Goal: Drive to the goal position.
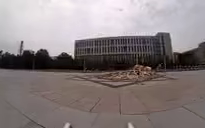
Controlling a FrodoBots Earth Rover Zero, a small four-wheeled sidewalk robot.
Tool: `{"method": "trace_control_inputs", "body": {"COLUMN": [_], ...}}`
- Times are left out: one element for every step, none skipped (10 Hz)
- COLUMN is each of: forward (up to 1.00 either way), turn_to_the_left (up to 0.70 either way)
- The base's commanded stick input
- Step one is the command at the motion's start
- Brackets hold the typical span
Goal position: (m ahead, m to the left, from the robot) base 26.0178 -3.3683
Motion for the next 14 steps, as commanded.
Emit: {"method": "trace_control_inputs", "body": {"forward": [0.5, 0.5, 0.5, 0.5, 0.5, 0.5, 0.5, 0.5, 0.5, 0.5, 0.5, 0.5, 0.5, 0.5], "turn_to_the_left": [0.0, 0.0, 0.0, 0.0, 0.0, 0.0, 0.0, 0.0, 0.0, 0.0, 0.0, 0.0, 0.0, 0.0]}}
